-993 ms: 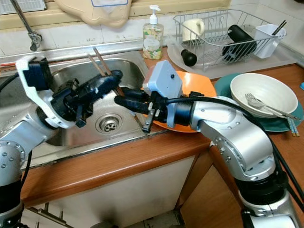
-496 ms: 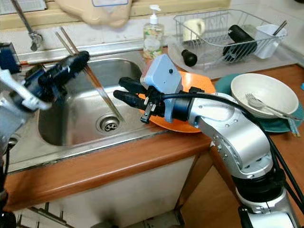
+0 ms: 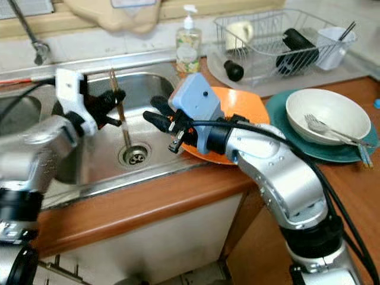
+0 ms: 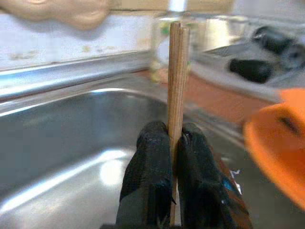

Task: Kitchen organization

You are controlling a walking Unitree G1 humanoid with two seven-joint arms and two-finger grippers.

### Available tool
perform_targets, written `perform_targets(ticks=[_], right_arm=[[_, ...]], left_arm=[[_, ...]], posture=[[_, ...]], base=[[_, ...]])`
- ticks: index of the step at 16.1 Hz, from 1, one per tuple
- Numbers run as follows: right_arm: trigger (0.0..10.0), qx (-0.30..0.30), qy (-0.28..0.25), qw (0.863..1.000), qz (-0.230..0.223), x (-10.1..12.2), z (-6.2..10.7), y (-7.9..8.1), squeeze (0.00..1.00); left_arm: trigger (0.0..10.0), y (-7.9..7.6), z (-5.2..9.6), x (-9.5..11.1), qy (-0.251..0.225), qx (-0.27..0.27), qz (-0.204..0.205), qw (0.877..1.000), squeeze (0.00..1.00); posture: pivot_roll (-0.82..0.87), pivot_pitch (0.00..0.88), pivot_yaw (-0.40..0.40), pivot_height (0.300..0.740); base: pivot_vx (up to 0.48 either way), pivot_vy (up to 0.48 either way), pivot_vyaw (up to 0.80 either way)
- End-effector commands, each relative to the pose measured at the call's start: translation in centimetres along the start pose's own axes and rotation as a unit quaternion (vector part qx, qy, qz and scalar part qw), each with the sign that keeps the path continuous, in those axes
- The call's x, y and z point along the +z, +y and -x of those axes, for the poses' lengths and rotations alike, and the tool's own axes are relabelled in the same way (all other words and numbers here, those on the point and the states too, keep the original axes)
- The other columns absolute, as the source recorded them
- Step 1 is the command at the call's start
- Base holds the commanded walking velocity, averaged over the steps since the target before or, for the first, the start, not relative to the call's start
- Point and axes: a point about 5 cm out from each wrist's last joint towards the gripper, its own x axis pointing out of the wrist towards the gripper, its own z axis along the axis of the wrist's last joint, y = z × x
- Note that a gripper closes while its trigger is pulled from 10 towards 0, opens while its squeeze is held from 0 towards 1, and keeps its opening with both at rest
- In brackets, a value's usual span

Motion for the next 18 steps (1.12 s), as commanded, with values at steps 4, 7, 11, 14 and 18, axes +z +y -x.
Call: perform_targets(ticks=[4, 7, 11, 14, 18], right_arm=[[10.0, -0.052, -0.017, 0.997, -0.058, -0.1, 0.3, -0.5, 1.00], [10.0, -0.103, -0.059, 0.990, -0.080, -0.1, 0.6, -0.8, 1.00], [10.0, -0.153, -0.089, 0.978, -0.110, 0.1, 1.3, -0.6, 1.00], [10.0, -0.207, -0.109, 0.965, -0.122, 0.4, 2.8, -1.1, 1.00], [10.0, -0.264, -0.141, 0.941, -0.157, 0.7, 5.8, -1.2, 1.00]], left_arm=[[10.0, 0.5, -0.9, -0.4, 0.040, 0.037, -0.148, 0.987, 1.00], [10.0, 0.1, -0.6, -0.1, 0.014, 0.031, -0.133, 0.991, 1.00], [10.0, 0.1, 0.9, -0.1, -0.028, 0.029, -0.110, 0.993, 1.00], [10.0, 0.8, 3.3, 0.3, -0.069, 0.060, -0.112, 0.989, 1.00], [10.0, -1.0, 5.4, 0.4, -0.095, 0.047, -0.099, 0.989, 1.00]], posture=[[-0.15, 0.000, 0.096, 0.740], [-0.14, 0.000, 0.090, 0.740], [-0.16, 0.000, 0.082, 0.740], [-0.16, 0.000, 0.058, 0.740], [-0.16, 0.000, 0.043, 0.740]], base=[[0.000, 0.000, 0.00], [0.000, 0.000, 0.00], [0.000, 0.000, 0.00], [0.000, 0.000, 0.00], [0.000, 0.000, 0.00]])
